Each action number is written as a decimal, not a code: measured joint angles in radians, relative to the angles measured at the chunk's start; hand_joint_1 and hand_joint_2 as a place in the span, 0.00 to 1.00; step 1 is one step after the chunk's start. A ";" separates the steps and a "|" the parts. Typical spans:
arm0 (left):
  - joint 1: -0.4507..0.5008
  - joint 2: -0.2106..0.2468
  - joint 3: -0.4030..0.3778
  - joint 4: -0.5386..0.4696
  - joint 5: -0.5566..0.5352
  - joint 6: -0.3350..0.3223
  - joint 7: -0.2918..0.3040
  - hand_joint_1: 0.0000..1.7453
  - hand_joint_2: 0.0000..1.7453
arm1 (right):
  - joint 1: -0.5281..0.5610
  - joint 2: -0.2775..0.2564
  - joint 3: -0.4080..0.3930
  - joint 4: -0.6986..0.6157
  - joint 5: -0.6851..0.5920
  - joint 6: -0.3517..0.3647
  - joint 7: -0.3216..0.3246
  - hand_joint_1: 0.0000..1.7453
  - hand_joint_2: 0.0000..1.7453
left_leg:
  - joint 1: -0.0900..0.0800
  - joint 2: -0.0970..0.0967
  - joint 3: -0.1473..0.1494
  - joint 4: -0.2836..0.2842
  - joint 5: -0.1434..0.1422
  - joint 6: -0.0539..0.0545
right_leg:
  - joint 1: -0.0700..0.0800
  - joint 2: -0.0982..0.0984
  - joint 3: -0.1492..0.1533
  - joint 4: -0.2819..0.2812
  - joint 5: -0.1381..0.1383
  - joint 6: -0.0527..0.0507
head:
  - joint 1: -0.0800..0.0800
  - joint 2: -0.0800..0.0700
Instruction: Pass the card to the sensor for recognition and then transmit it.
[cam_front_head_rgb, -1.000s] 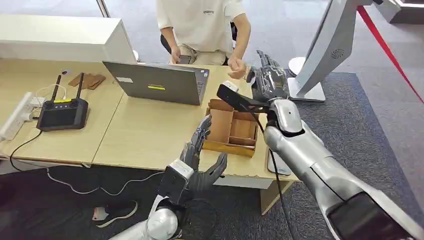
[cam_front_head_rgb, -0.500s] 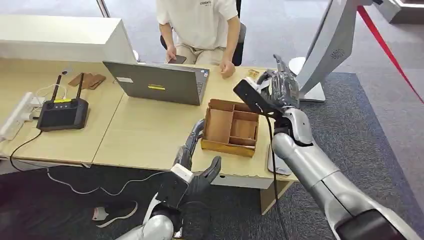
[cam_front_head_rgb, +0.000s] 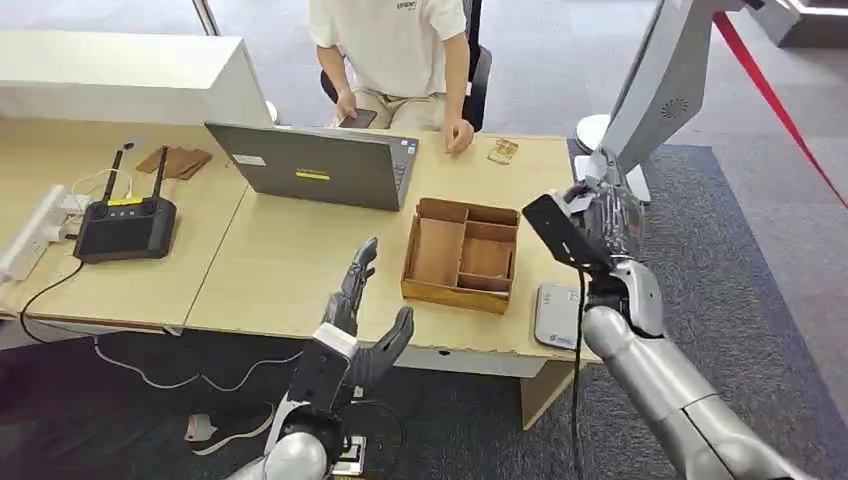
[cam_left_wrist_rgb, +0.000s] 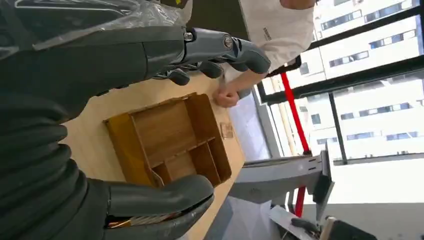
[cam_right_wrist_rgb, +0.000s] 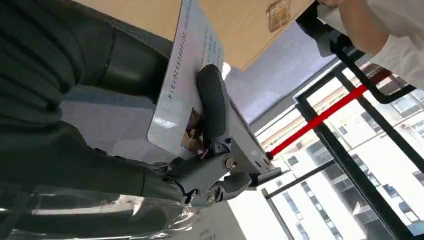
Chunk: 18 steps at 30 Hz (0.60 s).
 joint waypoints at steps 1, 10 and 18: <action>0.000 0.000 0.002 -0.001 0.000 0.000 -0.001 0.00 1.00 | 0.003 -0.005 -0.001 -0.004 0.005 0.000 0.001 1.00 1.00 | 0.000 0.000 0.000 0.000 0.000 0.000 | 0.000 0.000 0.000 0.000 0.000 0.000 | 0.000 0.000; 0.000 0.000 0.009 -0.003 0.005 0.000 -0.001 0.00 1.00 | 0.017 -0.026 -0.016 -0.029 0.012 0.000 0.002 1.00 1.00 | 0.000 0.000 0.000 0.000 0.000 0.000 | 0.000 0.000 0.000 0.000 0.000 0.000 | 0.000 0.000; 0.000 0.001 0.010 -0.004 0.007 0.000 -0.005 0.00 1.00 | 0.019 -0.034 -0.018 -0.034 0.033 0.005 0.010 1.00 1.00 | 0.000 0.000 0.000 0.000 0.000 0.000 | 0.000 0.000 0.000 0.000 0.000 0.000 | 0.000 0.000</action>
